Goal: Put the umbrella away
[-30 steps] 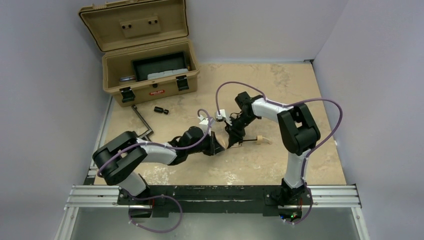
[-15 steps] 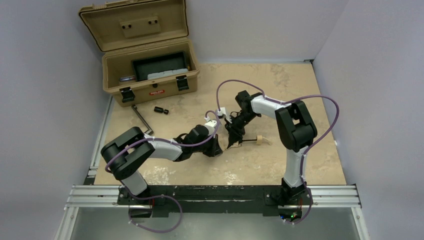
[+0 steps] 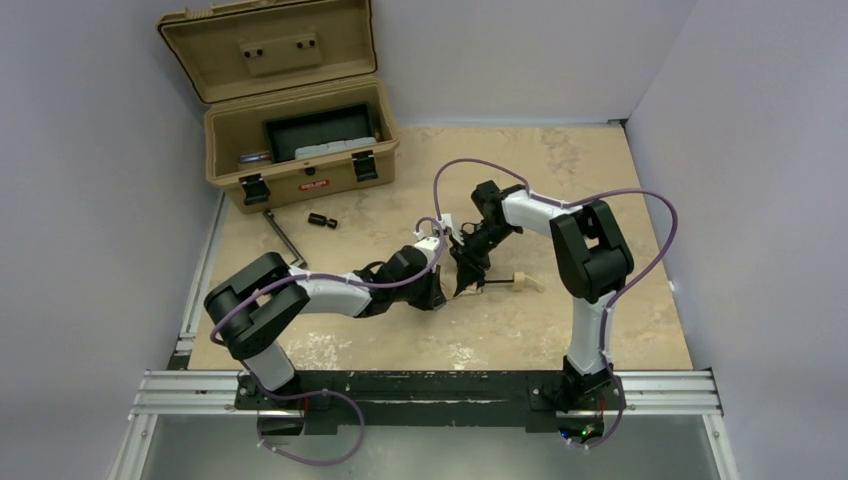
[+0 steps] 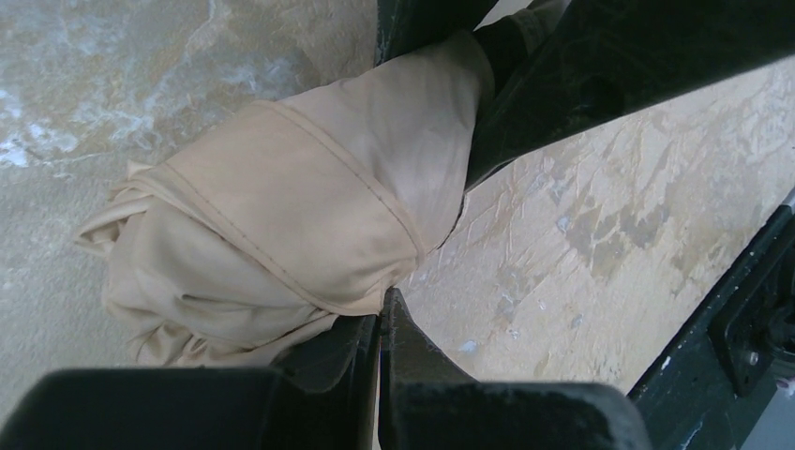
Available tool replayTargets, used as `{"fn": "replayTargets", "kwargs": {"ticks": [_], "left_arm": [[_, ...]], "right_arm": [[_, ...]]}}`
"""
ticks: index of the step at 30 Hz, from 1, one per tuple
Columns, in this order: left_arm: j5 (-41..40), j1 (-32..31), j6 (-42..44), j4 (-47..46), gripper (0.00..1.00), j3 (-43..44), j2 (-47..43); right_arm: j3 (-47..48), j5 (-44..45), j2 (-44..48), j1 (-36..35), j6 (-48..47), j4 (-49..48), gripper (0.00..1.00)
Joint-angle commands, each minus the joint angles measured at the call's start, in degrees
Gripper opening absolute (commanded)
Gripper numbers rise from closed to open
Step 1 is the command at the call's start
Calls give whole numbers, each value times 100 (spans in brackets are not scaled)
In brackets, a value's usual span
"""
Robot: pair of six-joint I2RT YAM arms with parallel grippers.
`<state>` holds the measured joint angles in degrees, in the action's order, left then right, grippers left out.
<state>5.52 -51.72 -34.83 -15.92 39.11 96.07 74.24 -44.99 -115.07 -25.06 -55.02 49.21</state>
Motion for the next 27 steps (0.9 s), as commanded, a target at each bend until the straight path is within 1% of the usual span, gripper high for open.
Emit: {"fn": "replayTargets", "kwargs": {"ticks": [1,7,10,13,16,19,23,27], "left_arm": [[-723,-45,185,1429,0,-179,47],[-859,-84,183,1581,0,-167,102],[-922,-84,190,1893,0,8,345],[-1158,-67,81,2195,0,355,715],[-1799,-52,-341,2751,0,715,1046],[-2208,-48,-616,3331,0,1052,1304],[-2574,-20,-825,3595,0,1069,1367],[-2647,129,-861,3675,0,1076,1405]], "right_arm": [[-306,1230,-568,-34,58,-157,0],[-327,1276,-561,-34,84,-181,0],[-326,1279,-556,-34,80,-163,0],[-341,1275,-547,-34,74,-155,0],[-385,1275,-502,-34,52,-157,0],[-427,1278,-469,-30,37,-166,0],[-428,1267,-455,-34,27,-174,0],[-419,1249,-462,-32,13,-171,0]]}}
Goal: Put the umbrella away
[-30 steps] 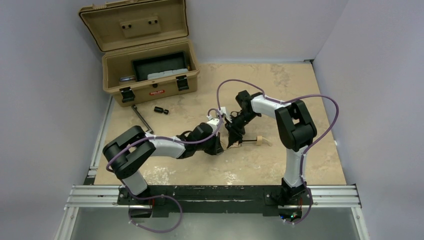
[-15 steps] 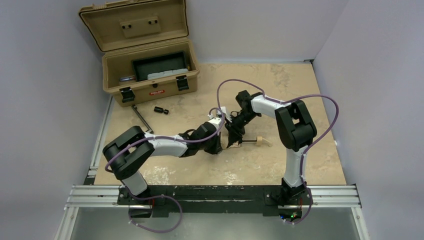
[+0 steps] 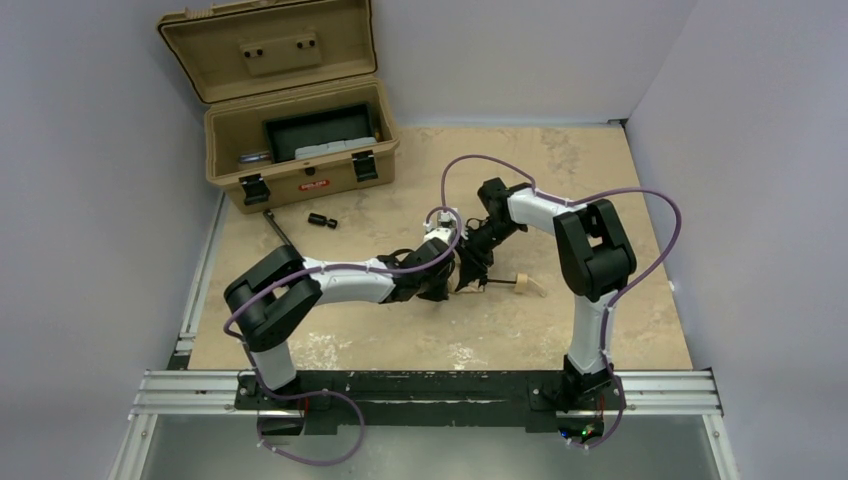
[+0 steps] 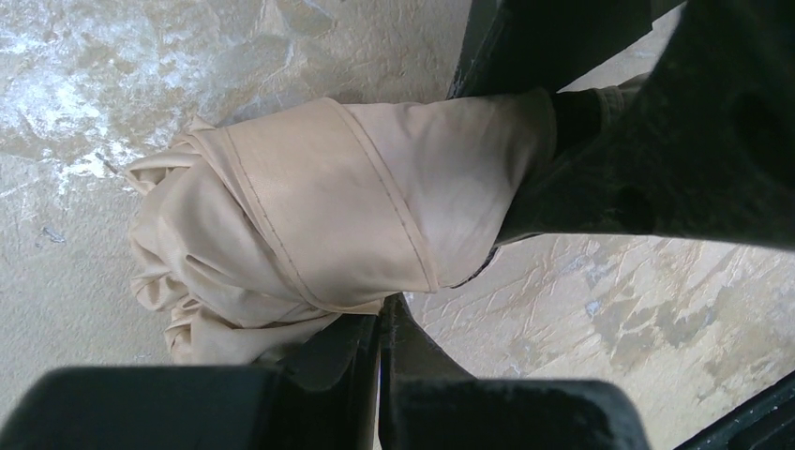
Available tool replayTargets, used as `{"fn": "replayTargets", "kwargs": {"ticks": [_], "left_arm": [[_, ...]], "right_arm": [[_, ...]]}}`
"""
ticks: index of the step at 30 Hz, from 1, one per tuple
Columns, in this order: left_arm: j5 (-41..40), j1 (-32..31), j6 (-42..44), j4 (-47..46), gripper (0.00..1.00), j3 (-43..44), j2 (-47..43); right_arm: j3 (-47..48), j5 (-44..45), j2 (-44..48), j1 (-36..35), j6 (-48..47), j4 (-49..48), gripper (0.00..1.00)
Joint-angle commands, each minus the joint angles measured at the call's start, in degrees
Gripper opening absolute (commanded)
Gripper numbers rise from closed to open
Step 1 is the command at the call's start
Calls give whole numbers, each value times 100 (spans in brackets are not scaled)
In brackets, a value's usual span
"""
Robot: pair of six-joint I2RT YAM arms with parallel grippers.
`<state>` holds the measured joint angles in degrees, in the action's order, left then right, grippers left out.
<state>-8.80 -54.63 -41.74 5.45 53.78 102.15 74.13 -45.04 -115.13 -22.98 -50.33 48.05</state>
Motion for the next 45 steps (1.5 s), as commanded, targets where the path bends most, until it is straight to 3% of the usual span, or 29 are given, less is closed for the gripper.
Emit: {"fn": "replayTargets", "kwargs": {"ticks": [1,5,9,12,19,34,45], "left_arm": [[-1203,463,-170,1554,0,-361,823],[-1185,584,-246,1668,0,-119,922],[-1322,618,-563,1984,11,148,1060],[-1321,620,-740,2134,26,289,1168],[-1382,620,-846,2158,38,227,1081],[-1440,682,-911,2003,36,-324,840],[-1476,705,-850,1878,43,-747,528]], "right_arm": [[-414,1252,-465,-241,-465,-47,0],[-433,1234,-443,-242,-492,-40,0],[-469,1234,-409,-242,-505,-42,0],[-462,1219,-425,-235,-523,-21,0],[-466,1194,-423,-242,-545,-20,0],[-471,1210,-404,-242,-569,-13,0],[-489,1260,-395,-242,-539,-67,0]]}}
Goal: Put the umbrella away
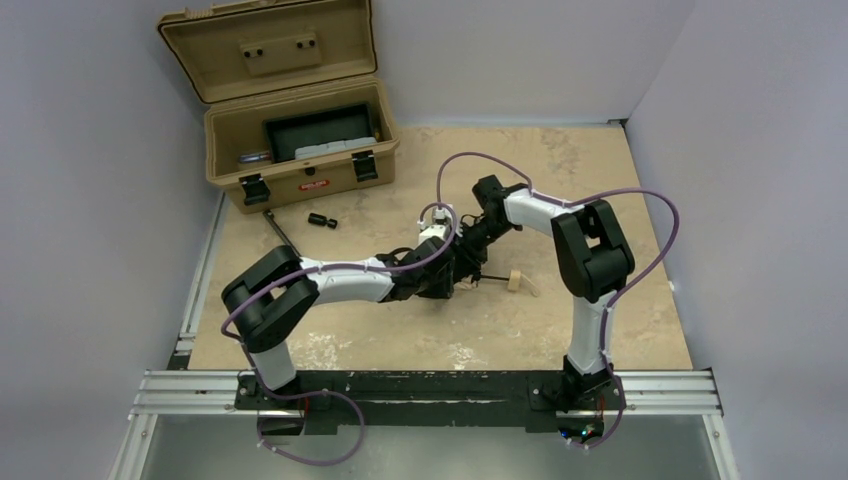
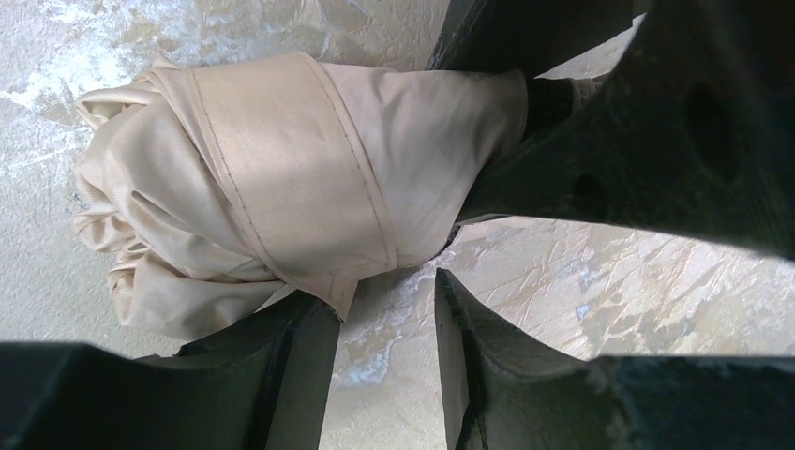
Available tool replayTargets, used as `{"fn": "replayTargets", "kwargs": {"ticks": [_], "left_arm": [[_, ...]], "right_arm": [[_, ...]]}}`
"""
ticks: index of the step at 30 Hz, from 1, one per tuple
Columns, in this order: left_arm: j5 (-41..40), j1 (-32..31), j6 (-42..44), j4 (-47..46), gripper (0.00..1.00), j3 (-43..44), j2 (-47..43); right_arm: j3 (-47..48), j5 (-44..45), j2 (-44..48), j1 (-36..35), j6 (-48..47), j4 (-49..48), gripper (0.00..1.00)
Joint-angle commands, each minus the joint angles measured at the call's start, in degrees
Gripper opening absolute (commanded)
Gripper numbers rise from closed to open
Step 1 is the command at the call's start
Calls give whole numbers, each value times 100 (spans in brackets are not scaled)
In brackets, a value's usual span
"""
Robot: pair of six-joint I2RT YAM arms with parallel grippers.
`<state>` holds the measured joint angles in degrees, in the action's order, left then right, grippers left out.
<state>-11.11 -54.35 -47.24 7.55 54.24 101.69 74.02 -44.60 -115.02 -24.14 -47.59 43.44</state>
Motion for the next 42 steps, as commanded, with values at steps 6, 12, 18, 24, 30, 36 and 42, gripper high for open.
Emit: {"fn": "replayTargets", "kwargs": {"ticks": [6,12,18,24,30,36,42], "left_arm": [[-1248,689,-238,1653,46,-931,385],[-1262,760,-202,1638,54,-1087,333],[-1311,816,-242,1600,58,-1253,249],[-1276,898,-184,1541,60,-1339,132],[-1159,996,-174,1362,61,-1501,144],[-989,996,-155,1306,63,-1601,-178],[-962,996,-140,1342,63,-1636,-313]], "right_arm": [[-476,1221,-394,-117,-802,393,0],[-483,1226,-389,-123,-789,379,0],[-495,1254,-377,-113,-753,312,0],[-510,1272,-373,-19,-801,339,0],[-570,1303,-362,66,-862,345,0],[-576,1274,-362,77,-866,344,0],[-557,1250,-367,75,-869,351,0]]}}
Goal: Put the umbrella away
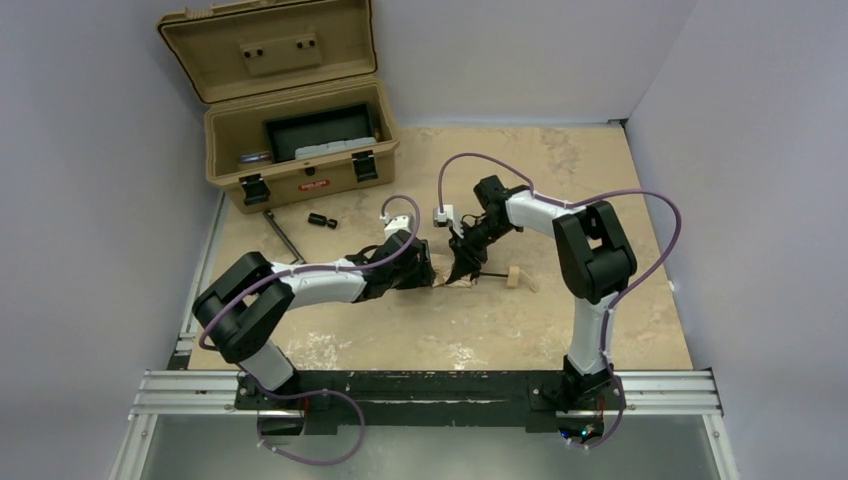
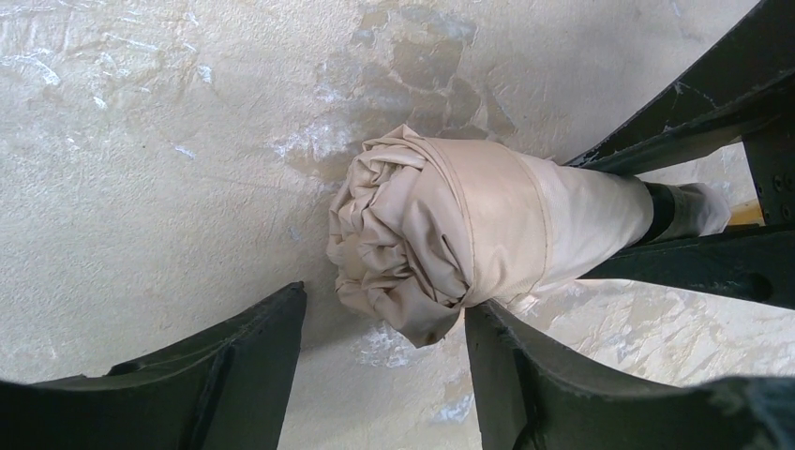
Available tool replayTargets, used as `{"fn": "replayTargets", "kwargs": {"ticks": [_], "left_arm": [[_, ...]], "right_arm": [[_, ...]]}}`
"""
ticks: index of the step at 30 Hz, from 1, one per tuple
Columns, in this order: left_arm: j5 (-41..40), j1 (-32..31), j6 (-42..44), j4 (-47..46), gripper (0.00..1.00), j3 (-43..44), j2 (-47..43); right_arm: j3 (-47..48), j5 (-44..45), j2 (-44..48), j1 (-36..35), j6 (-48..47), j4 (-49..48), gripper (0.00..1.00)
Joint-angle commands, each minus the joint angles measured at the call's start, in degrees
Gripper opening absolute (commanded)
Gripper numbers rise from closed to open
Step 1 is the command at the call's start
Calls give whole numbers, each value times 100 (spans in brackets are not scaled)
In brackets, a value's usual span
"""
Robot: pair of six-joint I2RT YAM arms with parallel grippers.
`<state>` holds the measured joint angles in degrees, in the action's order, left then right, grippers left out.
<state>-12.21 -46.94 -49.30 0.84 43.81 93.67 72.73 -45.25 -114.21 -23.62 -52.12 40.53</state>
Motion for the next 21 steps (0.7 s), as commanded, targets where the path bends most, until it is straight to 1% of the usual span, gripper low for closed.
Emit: {"fn": "replayTargets", "kwargs": {"ticks": [1,3,5,10,15,18,21], "left_arm": [[-803,255,100,2004,63,-587,517],[-658,255,208,1933,62,-589,522],[-451,247,357,1751,65,-650,445],[67,230,810,1324,69,-782,-49],[374,229,1180,1352,69,-683,-445],[486,229,1289,1422,68,-603,-422],[865,222,1326,1205,66,-606,-324]], "right_arm": [[-426,1316,-442,24,-420,651,0],[-432,1296,-431,24,-424,649,0],[-426,1307,-422,28,-423,650,0],[-412,1298,-458,24,-434,673,0],[-378,1294,-455,24,-436,703,0],[-352,1291,-466,23,-435,714,0],[-338,1300,-477,27,-431,726,0]]}}
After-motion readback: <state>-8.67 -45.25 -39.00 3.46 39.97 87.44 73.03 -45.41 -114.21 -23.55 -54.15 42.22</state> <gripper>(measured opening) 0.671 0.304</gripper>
